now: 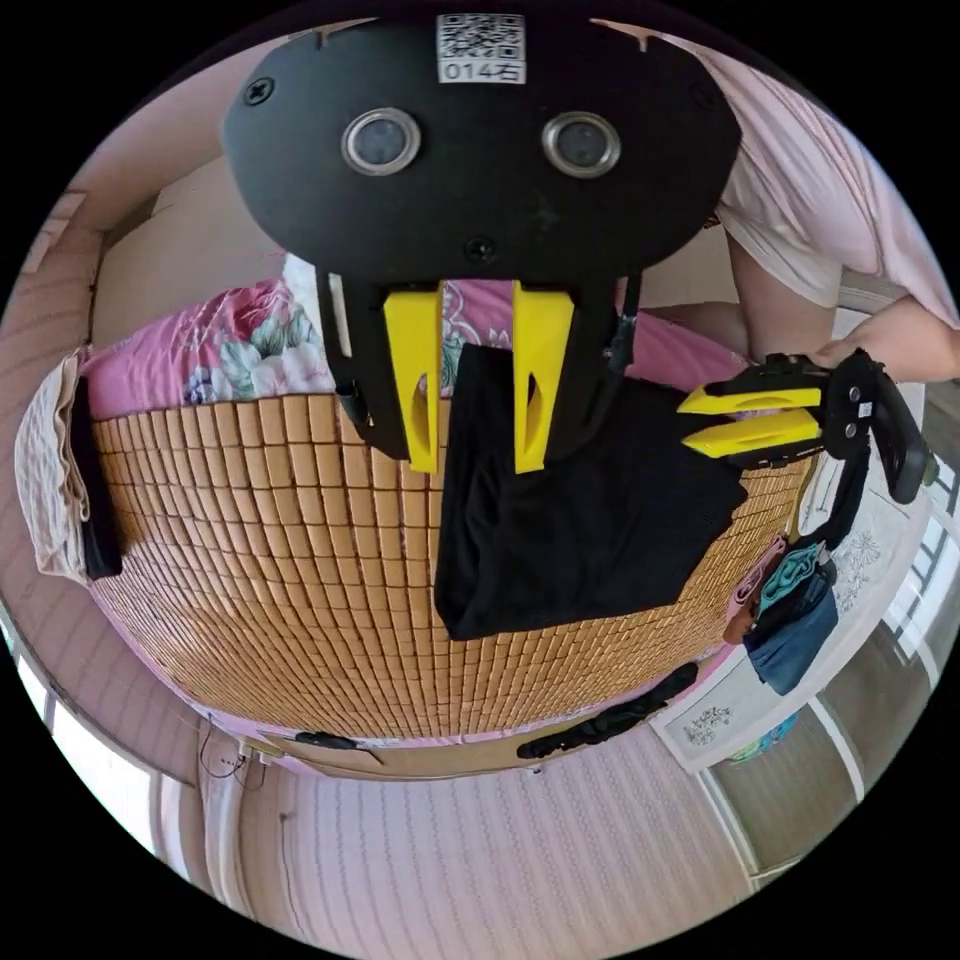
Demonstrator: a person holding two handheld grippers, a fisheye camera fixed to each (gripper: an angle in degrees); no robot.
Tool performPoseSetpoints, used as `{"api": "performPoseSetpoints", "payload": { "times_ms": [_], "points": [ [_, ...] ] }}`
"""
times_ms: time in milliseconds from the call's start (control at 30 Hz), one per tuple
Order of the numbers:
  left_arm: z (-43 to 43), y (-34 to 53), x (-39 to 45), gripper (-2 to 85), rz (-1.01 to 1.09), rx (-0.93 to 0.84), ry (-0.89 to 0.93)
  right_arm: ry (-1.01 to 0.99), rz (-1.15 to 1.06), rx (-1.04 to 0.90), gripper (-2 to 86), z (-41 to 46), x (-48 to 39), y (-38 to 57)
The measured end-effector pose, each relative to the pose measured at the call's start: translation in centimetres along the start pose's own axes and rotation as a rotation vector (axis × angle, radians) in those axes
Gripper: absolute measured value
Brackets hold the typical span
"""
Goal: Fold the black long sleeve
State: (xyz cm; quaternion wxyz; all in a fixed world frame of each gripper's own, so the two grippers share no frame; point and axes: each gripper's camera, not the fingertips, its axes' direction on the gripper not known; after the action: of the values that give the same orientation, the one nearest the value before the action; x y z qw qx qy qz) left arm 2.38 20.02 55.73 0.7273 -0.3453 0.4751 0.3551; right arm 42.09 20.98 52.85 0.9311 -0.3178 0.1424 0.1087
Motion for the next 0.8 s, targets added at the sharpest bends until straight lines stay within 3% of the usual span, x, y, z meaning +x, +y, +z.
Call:
{"api": "performPoseSetpoints", "payload": {
  "times_ms": [133,267,433,533,700,800],
  "points": [
    [1.3,-2.5,2.3,13.2,0.087,-0.029,0.020,-0.129,0.097,-0.118,9.8,1.5,4.4,2.5],
    [3.5,-5.3,4.0,19.3,0.175,-0.091,0.025,-0.295,0.053,-0.205,4.6,2.5,6.8,2.3],
    [5.5,-7.9,4.9,25.6,0.231,-0.107,-0.039,-0.502,0.106,-0.088,2.2,1.2,10.4,2.4],
    [6.2,-8.9,5.3,22.9,0.251,-0.104,-0.017,-0.647,0.144,-0.021,1.7,0.8,12.4,2.3],
    [6.9,-9.7,4.9,5.1,0.187,-0.142,-0.113,-0.761,0.128,0.060,1.3,0.2,14.4,2.4],
    [4.9,-8.4,4.8,4.5,0.176,-0.078,-0.092,-0.779,0.196,0.118,0.8,-0.6,16.9,3.7]
  ]
}}
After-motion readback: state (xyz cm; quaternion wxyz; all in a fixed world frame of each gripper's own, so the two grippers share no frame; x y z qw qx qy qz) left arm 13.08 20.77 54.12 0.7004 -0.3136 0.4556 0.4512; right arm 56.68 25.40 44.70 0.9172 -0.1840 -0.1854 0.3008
